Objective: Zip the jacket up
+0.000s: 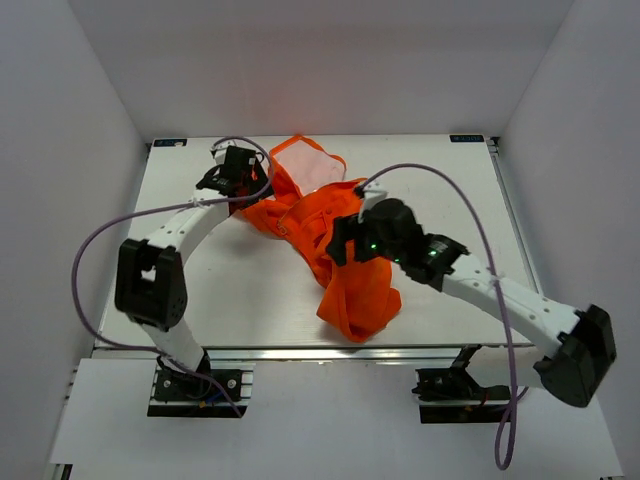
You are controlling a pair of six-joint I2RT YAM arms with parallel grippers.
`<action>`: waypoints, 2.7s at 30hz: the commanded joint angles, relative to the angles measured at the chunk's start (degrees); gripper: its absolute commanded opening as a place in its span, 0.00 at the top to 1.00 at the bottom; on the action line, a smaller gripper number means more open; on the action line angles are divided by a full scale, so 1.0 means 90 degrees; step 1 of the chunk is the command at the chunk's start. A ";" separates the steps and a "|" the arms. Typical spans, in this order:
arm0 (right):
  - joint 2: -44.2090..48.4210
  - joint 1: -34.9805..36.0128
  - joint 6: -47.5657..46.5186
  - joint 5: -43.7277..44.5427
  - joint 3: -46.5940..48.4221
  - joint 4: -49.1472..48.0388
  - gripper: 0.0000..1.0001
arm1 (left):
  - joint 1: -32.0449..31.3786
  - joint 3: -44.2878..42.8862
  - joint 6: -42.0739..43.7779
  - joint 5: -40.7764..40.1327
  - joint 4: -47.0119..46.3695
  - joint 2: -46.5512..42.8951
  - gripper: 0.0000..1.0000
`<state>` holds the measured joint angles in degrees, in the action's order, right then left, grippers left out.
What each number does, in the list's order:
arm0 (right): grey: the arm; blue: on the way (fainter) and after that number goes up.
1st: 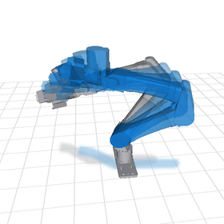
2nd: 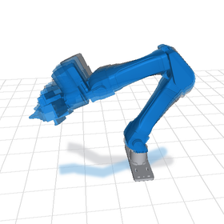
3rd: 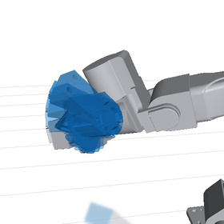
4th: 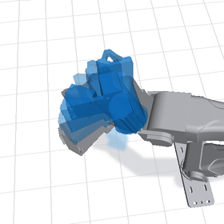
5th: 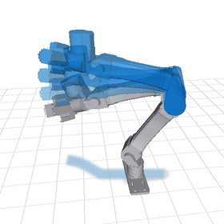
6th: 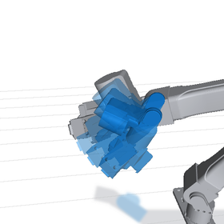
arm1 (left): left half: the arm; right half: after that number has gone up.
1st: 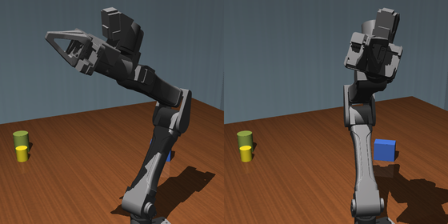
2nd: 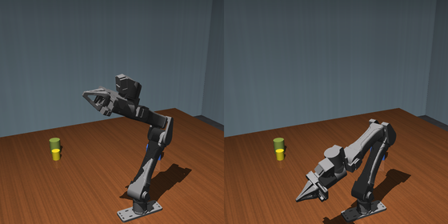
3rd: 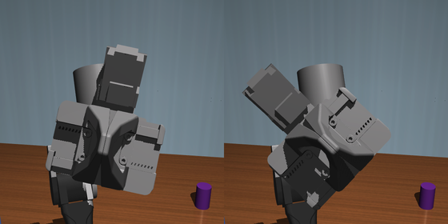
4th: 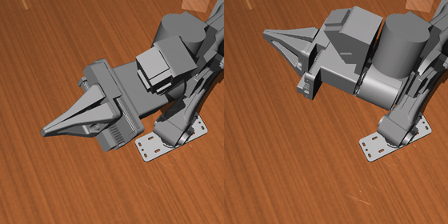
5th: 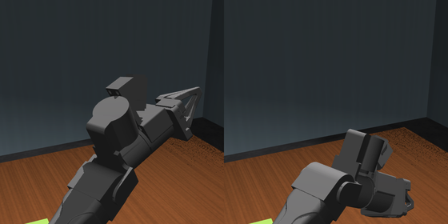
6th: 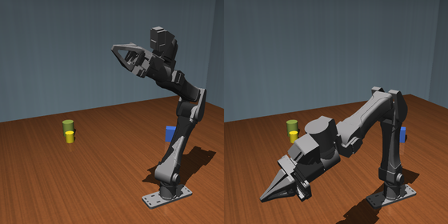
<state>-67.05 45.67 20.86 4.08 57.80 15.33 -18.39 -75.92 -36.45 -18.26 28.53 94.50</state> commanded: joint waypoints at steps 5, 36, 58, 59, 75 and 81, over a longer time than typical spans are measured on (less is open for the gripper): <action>-0.1358 0.1097 0.0650 0.2026 0.0491 0.0629 0.11 | 0.0130 -0.1172 0.0241 0.0778 0.0081 0.1803 0.02; -0.0743 -0.5504 0.0319 0.0563 0.0002 0.1040 0.37 | 0.0208 0.3230 -0.2453 -0.1096 0.2178 -0.3262 1.00; -0.1610 0.0725 -0.1927 0.1586 0.1096 0.0689 0.11 | 0.0042 0.2868 -0.0658 0.1791 0.0707 -0.3517 0.02; -0.1835 0.0862 -0.1985 0.1675 0.1213 0.0718 0.11 | -0.0094 0.3111 -0.0638 0.1930 0.0590 -0.3556 0.02; -0.4026 0.1098 -0.1469 0.4321 0.2250 0.0173 0.91 | -0.0505 0.4451 -0.1107 0.1044 -0.0260 -0.2855 0.02; -0.3226 0.0191 -0.0961 0.4138 0.1840 0.0084 1.00 | -0.0505 0.4256 -0.1165 0.0526 0.0013 -0.2590 0.02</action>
<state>-102.41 52.82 8.67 37.71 74.96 19.18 -22.96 -36.10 -46.57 -8.51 27.38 71.33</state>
